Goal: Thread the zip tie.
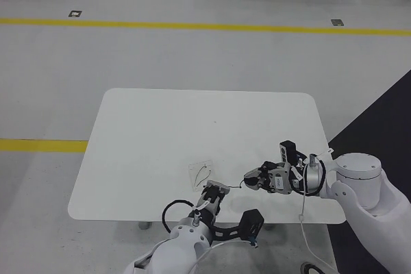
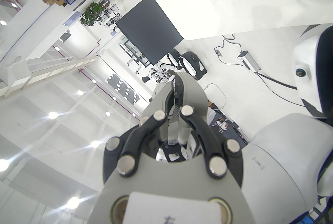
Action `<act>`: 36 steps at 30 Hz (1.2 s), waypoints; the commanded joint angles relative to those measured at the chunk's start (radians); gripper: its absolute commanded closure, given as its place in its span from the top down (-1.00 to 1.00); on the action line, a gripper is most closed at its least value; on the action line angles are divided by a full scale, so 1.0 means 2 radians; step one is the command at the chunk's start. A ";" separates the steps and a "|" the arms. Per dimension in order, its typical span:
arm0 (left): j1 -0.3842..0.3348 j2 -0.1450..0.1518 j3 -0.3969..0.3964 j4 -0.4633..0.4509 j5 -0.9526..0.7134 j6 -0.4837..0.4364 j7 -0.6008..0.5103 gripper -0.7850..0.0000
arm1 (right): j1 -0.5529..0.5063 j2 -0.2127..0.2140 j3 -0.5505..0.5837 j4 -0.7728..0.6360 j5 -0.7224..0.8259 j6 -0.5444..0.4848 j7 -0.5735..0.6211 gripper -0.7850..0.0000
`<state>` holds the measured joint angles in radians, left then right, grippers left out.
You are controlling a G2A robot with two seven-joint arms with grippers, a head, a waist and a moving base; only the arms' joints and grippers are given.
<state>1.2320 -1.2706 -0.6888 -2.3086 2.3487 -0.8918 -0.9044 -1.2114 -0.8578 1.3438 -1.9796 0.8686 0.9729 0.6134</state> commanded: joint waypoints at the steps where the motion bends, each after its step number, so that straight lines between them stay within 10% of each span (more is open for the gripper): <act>1: 0.001 -0.001 -0.001 0.000 0.002 -0.003 0.004 -1.00 | 0.000 0.000 0.000 0.000 0.000 0.000 0.000 -1.00; 36: 0.023 -0.029 -0.015 0.007 0.033 -0.015 0.003 -1.00 | -0.016 0.001 -0.006 -0.015 -0.007 -0.025 -0.026 -1.00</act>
<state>1.2767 -1.3266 -0.7167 -2.2935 2.4134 -0.9201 -0.9000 -1.2428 -0.8567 1.3309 -2.0092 0.8537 0.9221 0.5614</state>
